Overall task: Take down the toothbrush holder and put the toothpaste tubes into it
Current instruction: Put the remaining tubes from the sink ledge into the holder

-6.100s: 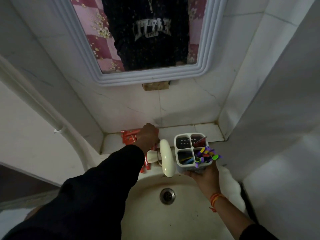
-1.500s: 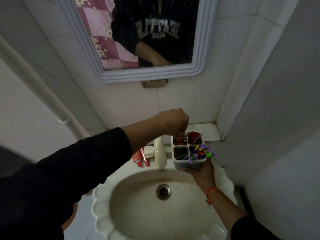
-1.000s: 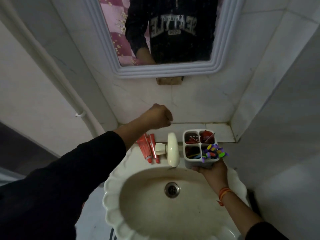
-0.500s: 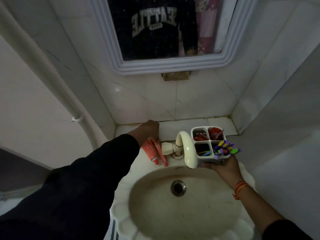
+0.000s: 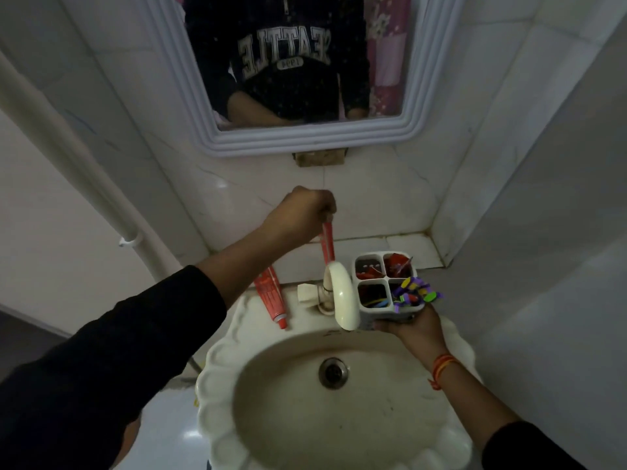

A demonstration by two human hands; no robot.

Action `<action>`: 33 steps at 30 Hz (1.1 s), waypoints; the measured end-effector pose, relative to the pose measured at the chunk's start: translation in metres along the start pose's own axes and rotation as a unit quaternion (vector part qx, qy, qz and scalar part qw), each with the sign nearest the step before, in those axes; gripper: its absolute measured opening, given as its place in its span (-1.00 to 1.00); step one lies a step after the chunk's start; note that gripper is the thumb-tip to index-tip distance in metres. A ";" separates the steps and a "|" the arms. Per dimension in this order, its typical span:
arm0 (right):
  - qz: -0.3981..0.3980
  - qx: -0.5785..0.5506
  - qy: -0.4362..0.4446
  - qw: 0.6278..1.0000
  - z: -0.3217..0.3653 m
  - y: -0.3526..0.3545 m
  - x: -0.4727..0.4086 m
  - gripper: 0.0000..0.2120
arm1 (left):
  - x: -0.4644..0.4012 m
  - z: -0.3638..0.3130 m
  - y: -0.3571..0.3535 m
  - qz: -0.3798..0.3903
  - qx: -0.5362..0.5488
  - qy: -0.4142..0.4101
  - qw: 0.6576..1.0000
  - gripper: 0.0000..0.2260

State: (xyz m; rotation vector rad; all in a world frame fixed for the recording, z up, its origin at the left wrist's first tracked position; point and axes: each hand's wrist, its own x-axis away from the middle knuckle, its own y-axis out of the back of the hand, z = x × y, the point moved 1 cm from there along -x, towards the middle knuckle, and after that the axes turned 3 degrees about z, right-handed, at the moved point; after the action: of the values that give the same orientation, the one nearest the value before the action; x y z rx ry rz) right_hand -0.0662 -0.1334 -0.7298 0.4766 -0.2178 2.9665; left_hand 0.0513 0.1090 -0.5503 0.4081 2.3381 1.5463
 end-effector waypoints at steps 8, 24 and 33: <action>0.020 0.161 0.007 0.987 0.013 0.006 0.013 -0.40 | 0.006 -0.084 0.027 -0.060 0.018 -0.097 0.993 -0.80; 0.010 0.155 0.043 0.987 0.011 0.009 0.008 -0.21 | 0.037 -0.100 -0.035 0.163 -0.055 -0.029 0.985 -0.79; 0.028 0.075 0.024 0.996 0.013 0.007 0.008 -0.33 | 0.034 0.014 -0.036 0.062 -0.008 0.250 0.966 -0.78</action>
State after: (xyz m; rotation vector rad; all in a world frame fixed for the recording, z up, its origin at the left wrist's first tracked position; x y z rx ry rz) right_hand -0.0708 -0.1414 -0.7162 0.4214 -0.0036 3.0597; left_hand 0.0238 0.1208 -0.5924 0.1743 2.7086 1.9062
